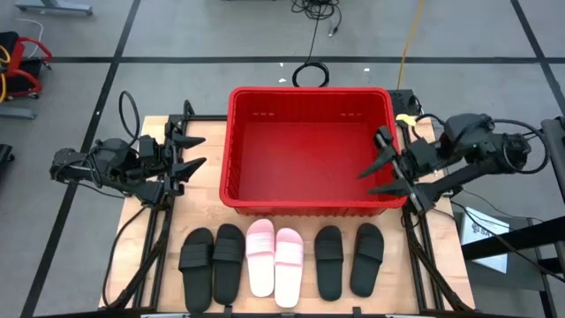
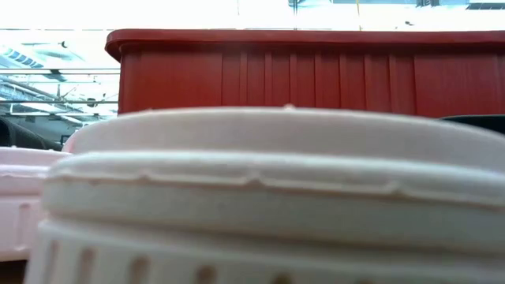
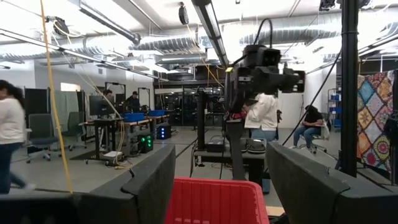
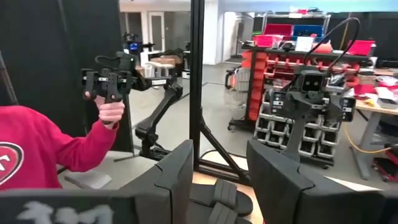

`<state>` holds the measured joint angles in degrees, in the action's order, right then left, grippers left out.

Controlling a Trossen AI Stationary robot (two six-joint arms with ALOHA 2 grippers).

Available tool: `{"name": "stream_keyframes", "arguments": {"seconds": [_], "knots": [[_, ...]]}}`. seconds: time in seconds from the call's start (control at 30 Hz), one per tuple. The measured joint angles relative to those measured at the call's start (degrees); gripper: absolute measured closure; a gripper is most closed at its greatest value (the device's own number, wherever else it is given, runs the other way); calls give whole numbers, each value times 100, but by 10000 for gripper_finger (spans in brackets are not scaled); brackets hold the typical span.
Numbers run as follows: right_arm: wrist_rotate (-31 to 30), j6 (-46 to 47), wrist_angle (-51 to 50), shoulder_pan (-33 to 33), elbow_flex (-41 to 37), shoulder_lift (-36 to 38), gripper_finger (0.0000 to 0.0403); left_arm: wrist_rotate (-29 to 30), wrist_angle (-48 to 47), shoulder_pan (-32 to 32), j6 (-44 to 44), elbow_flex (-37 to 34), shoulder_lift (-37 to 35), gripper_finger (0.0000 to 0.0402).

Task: Pick and place slides into bin
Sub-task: Put the black slide into the red bin

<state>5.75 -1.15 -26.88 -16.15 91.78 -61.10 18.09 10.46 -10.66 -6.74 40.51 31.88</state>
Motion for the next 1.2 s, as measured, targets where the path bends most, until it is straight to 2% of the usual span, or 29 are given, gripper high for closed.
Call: {"name": "stream_keyframes", "arguments": {"seconds": [0.33, 0.63, 0.93, 1.2], "knots": [[-1623, 36, -250, -1515, 64, -271, 261, 2, -15, 2, 0, 0, 0, 147], [-2676, 592, -653, -2600, 64, -750, 261, 22, -151, 2, 22, -2, 0, 147], [-3294, 1635, -1383, -3214, 64, -1388, 261, 52, -177, 0, 46, -2, 0, 147], [-3293, 3111, -2671, -3429, 64, -1829, 261, 52, -184, 2, 107, -2, -2, 147]]}}
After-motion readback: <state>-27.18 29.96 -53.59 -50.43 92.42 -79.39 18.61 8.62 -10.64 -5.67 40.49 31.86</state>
